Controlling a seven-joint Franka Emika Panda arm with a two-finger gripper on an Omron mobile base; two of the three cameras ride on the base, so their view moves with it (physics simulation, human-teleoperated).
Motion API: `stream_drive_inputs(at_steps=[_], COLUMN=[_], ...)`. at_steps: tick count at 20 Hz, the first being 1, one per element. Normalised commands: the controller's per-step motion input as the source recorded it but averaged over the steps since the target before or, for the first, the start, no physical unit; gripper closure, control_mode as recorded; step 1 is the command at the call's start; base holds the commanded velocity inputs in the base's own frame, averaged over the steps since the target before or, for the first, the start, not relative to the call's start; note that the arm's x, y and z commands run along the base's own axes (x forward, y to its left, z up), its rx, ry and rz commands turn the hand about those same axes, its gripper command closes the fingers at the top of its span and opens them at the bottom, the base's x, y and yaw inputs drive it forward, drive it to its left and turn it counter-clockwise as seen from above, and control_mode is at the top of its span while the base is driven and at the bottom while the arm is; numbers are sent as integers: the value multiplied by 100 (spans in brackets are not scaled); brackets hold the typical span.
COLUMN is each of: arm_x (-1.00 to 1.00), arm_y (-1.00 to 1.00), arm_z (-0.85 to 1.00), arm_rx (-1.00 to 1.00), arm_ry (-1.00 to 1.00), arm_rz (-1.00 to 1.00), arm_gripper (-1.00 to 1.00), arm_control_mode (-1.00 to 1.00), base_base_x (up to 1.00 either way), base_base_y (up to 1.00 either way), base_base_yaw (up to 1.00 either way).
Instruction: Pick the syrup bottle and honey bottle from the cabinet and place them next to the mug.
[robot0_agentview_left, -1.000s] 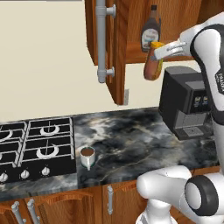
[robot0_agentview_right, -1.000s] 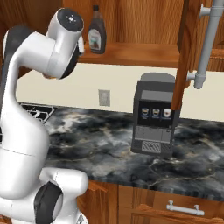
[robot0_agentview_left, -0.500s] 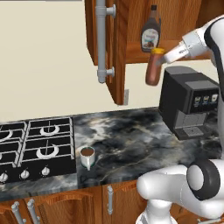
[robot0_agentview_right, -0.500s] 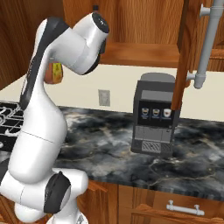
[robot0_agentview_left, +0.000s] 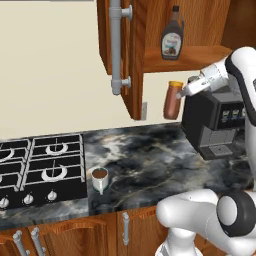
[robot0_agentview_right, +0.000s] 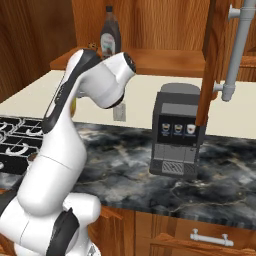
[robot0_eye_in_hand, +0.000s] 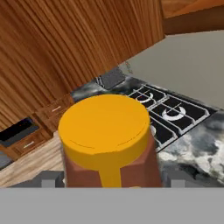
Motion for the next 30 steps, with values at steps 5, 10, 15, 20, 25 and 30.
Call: stream_drive_inputs(at_steps=[5,10,15,20,25,30], arm_x=[5,21,39,19,11,4], arm_y=[13,28,28,23,23,11], arm_z=[-71,-54,-30,-24,-47,-51], arm_rx=[2,0,0,0,-1,0], arm_ry=[12,11,11,0,-11,-14], arm_rz=[15,20,23,15,3,0], arm_gripper=[100,100,100,100,100,100], arm_control_mode=[-100,-100,-100,-100,-100,-100], base_base_x=[0,0,0,0,0,0], base_base_y=[0,0,0,0,0,0], base_base_yaw=[0,0,0,0,0,0])
